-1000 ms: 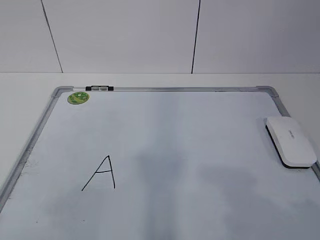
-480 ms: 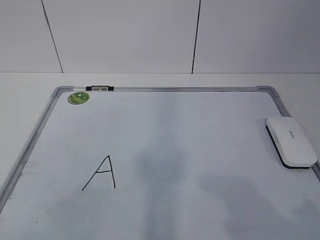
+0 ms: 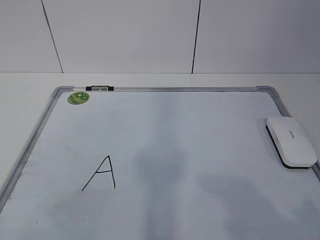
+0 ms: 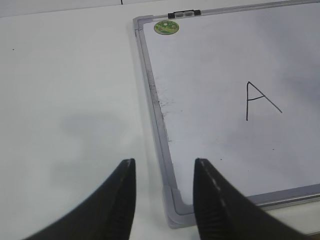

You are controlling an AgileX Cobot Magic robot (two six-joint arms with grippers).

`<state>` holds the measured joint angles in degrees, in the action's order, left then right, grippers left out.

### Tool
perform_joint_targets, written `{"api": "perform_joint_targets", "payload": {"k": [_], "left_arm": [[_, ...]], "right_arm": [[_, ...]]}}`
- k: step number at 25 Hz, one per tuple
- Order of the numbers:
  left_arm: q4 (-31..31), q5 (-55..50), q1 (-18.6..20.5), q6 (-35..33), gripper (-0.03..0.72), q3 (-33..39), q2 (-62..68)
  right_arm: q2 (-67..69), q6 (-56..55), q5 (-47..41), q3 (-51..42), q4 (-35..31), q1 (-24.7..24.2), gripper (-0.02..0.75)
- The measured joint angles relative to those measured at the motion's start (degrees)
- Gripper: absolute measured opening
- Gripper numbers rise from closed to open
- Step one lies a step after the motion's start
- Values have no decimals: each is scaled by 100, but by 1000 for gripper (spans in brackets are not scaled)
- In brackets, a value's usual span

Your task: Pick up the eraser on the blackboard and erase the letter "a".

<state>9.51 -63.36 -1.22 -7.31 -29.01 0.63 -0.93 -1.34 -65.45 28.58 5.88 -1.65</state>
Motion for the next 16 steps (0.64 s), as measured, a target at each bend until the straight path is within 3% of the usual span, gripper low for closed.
{"api": "perform_joint_targets", "payload": {"k": [16], "left_arm": [[0,0,0,0,268,0,0]], "right_arm": [[0,0,0,0,0,0,593]]}}
